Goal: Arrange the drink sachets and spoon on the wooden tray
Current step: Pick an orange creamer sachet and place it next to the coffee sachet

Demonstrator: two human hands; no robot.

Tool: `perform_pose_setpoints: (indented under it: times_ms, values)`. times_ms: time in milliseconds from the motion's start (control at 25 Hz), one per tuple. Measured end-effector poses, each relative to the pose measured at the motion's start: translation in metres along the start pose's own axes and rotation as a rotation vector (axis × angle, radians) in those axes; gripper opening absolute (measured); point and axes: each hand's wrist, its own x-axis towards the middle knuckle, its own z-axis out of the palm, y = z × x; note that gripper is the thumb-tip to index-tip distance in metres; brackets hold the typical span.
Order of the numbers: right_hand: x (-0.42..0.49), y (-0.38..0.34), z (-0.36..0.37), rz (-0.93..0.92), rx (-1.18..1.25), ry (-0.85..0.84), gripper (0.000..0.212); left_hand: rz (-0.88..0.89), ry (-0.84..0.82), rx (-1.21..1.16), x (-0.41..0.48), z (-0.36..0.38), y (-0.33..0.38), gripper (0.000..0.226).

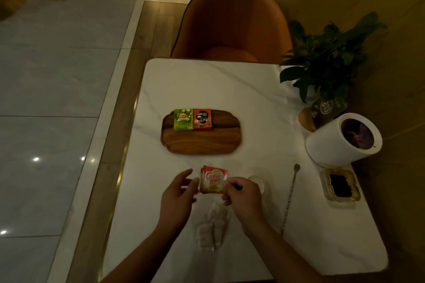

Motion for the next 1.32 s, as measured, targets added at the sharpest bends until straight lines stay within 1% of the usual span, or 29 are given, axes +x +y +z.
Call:
perform_pose_setpoints:
  times_ms: [80,160,200,280,440,600,760,880,1040,1160,1320]
  values:
    - [0.014,-0.004,-0.001,0.031,-0.006,0.021,0.025,0.166,0.069,0.36,0.029,-0.012,-0.01,0.041]
    - [0.029,-0.009,-0.002,0.029,-0.021,0.047,0.02,0.335,0.076,0.729,0.061,-0.024,-0.022,0.058]
    - [0.037,-0.012,-0.003,0.02,-0.026,0.056,0.018,0.394,0.08,0.874,0.076,-0.029,-0.027,0.064]
    - [0.054,-0.017,-0.001,0.0,-0.045,0.063,0.017,0.392,0.095,1.028,0.1,-0.034,-0.04,0.073]
    - [0.089,-0.028,0.002,-0.043,-0.091,0.067,0.02,0.288,0.11,1.033,0.12,-0.031,-0.068,0.08]
    - [0.138,-0.04,-0.001,-0.07,-0.133,0.107,0.028,0.321,0.151,1.051,0.121,-0.028,-0.081,0.081]
    - [0.19,-0.045,-0.002,-0.036,-0.162,0.14,0.014,0.315,0.165,1.037,0.12,-0.028,-0.078,0.082]
    - [0.219,-0.048,0.004,-0.032,-0.16,0.142,0.02,0.298,0.157,1.041,0.12,-0.027,-0.077,0.082]
    - [0.24,-0.049,0.014,-0.023,-0.188,0.121,0.025,0.304,0.163,1.054,0.122,-0.028,-0.082,0.081]
    - [0.248,-0.048,0.02,-0.025,-0.257,0.125,0.016,0.313,0.168,1.062,0.124,-0.028,-0.085,0.08]
    - [0.251,-0.046,0.023,-0.071,-0.374,0.145,0.013,0.313,0.175,1.065,0.124,-0.028,-0.085,0.08]
